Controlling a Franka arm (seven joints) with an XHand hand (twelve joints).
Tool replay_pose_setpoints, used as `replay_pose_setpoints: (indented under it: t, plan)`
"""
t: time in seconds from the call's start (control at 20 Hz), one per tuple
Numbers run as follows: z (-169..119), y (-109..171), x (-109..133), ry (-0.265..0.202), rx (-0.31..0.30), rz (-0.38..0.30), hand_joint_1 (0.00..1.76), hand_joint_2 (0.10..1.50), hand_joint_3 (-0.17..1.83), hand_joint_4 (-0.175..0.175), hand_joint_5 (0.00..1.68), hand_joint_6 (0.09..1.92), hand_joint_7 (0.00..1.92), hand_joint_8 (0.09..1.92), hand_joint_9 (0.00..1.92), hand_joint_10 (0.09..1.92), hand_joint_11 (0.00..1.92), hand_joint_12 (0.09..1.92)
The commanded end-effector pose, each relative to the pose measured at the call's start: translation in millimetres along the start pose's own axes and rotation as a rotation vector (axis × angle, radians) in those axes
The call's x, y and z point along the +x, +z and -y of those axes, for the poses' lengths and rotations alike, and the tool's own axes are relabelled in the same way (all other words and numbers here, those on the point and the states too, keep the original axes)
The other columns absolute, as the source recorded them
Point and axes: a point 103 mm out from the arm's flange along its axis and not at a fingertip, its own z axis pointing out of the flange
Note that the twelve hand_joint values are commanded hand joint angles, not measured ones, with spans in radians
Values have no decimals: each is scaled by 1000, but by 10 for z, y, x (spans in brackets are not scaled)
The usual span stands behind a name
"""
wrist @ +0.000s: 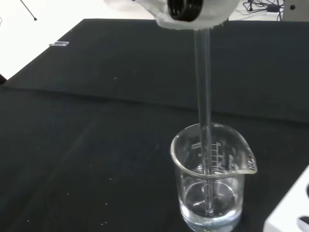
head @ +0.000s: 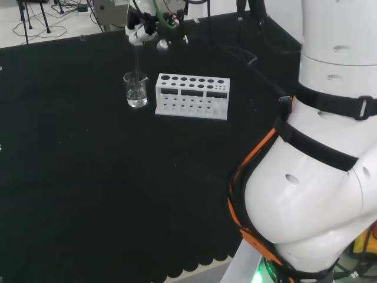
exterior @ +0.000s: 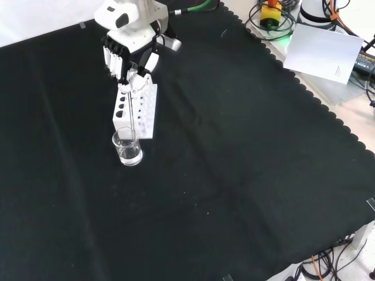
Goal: Stir in the beaker to the left of the white test tube rack with the glass rod.
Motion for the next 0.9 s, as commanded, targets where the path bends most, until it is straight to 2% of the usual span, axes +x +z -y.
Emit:
replay_pose_setpoints:
  t: [0.05,0.3,0.6,0.75,0.9]
  plan:
    - [-285,45,38,-18,-1,-14,1300,980,133,-175,1207,317,1153,1053,1759,696,1351,897]
    - [-352,-41,-210,11,-17,-15,1300,981,129,-175,1208,314,1153,1053,1759,696,1351,893]
    - [-195,-154,-456,58,-28,0,1300,983,126,-175,1209,312,1153,1052,1759,696,1350,889]
    - [-74,-188,-457,70,-27,8,1300,984,124,-175,1209,311,1154,1052,1758,696,1350,887]
    - [7,-207,-353,66,-24,14,1301,984,123,-175,1210,310,1154,1051,1758,696,1351,886]
